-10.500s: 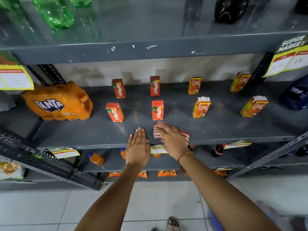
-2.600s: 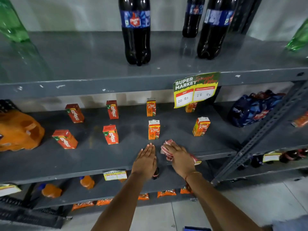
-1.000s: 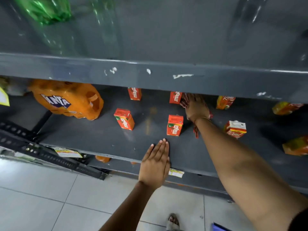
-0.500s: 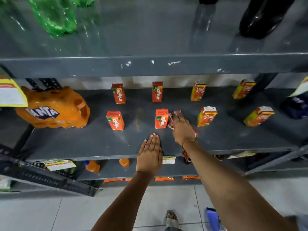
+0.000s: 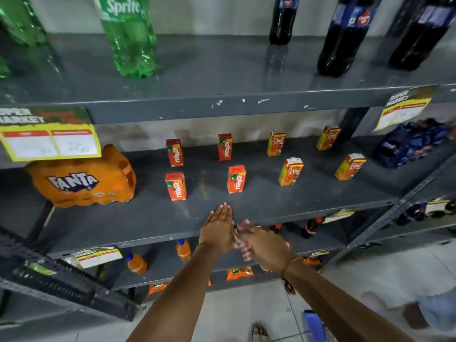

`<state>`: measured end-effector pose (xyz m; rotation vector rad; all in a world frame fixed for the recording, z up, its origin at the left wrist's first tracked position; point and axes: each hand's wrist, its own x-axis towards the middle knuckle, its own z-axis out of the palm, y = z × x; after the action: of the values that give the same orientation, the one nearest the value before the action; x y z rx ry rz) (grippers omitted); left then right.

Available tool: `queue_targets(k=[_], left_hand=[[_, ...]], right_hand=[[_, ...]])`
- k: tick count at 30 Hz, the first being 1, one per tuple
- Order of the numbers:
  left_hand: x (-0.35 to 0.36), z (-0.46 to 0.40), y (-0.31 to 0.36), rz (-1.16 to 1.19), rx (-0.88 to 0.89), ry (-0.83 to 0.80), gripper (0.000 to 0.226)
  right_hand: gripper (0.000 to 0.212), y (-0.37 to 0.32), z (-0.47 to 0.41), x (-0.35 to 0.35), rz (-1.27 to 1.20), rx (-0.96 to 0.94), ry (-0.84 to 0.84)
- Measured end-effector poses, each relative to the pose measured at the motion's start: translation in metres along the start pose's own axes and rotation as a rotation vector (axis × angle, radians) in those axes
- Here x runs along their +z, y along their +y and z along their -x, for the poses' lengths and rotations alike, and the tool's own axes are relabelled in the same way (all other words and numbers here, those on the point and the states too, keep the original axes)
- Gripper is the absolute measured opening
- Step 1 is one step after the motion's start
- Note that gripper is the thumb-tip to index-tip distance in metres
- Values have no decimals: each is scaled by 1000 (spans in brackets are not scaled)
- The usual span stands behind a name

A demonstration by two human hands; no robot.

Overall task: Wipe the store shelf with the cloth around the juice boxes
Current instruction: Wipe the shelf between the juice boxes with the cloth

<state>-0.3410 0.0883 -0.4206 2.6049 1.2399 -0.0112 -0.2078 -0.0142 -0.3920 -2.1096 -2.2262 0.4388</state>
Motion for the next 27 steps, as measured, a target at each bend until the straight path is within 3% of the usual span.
queue_targets(k=[1, 3, 8, 12, 17, 20, 23, 27], left_hand=[[0, 3, -5, 3, 2, 13, 55], [-2, 10, -20, 4, -14, 53, 53], [-9, 41, -83, -29, -150, 133, 73], [-16, 58, -124, -44, -269, 165, 57], [-20, 61, -146, -15, -261, 119, 55], [-18, 57, -148, -29, -248, 155, 61], [-14, 54, -149, -48, -275, 195, 68], [-8, 46, -151, -63, -293, 258, 59]], right_hand=[[26, -8, 6, 2, -37, -53, -96], [28, -16, 8, 11, -49, -96, -130], [53, -42, -14, -8, -392, 45, 3], [63, -63, -56, -20, -407, 98, 266], [61, -75, -119, -26, -642, 220, 471], [60, -73, -158, -21, -646, 251, 581], [62, -53, -214, -12, -721, 317, 600], [51, -35, -280, -15, -589, 263, 594]])
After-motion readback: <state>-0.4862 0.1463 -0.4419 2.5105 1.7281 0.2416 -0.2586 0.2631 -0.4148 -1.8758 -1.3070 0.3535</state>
